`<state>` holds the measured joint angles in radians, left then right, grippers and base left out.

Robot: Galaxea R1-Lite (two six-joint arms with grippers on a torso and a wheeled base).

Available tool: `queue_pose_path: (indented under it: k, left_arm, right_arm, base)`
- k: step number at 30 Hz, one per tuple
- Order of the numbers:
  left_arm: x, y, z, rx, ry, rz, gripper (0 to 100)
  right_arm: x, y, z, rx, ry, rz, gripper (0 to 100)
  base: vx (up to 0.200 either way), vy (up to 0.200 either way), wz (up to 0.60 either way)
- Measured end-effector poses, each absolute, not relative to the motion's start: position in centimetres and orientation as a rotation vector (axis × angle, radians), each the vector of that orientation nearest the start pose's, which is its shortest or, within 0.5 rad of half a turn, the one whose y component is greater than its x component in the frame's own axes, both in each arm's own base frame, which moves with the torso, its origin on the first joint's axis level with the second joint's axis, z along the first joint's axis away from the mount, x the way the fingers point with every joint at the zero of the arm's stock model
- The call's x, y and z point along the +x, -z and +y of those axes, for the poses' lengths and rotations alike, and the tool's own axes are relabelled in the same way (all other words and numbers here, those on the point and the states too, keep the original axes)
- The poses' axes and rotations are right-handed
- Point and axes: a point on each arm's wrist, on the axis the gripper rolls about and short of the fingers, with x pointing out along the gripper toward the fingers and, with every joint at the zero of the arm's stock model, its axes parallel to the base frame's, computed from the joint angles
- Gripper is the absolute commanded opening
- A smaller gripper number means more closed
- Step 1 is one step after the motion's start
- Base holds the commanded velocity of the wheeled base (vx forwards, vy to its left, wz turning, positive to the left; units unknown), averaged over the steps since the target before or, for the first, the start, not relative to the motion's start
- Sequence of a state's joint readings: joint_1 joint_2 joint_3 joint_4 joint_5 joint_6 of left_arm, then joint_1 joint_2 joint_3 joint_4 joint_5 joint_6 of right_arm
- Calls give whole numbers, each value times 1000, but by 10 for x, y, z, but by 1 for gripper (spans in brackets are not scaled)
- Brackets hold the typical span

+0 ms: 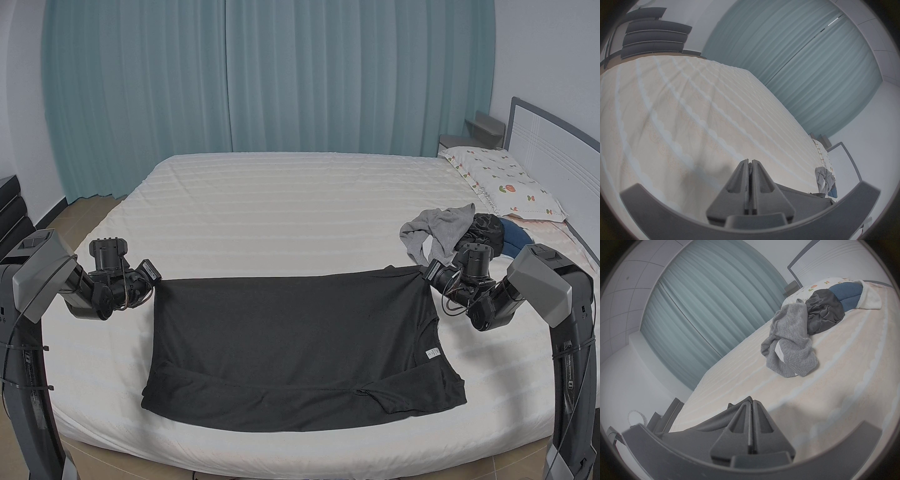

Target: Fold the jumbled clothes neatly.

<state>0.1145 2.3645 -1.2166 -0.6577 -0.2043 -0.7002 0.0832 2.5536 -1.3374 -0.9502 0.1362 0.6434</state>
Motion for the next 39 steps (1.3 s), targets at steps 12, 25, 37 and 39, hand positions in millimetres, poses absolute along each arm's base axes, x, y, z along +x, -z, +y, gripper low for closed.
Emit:
queue_pose_path:
  k: [12, 25, 37, 39]
  left_arm:
    - [439, -36, 43, -760, -83, 501, 0]
    - [431, -30, 42, -716, -81, 533, 0]
    - [413, -17, 41, -636, -50, 493, 0]
    - [412, -15, 41, -636, -51, 498, 0]
  right_arm:
    - [475, 2, 45, 637, -119, 318, 0]
    - [457, 6, 40, 631, -128, 395, 0]
    - [429, 10, 38, 560, -156, 479, 0]
    - [432, 9, 39, 558, -156, 471, 0]
  base:
    - [0, 0, 0]
    - [0, 0, 0]
    - [0, 0, 0]
    - [0, 0, 0]
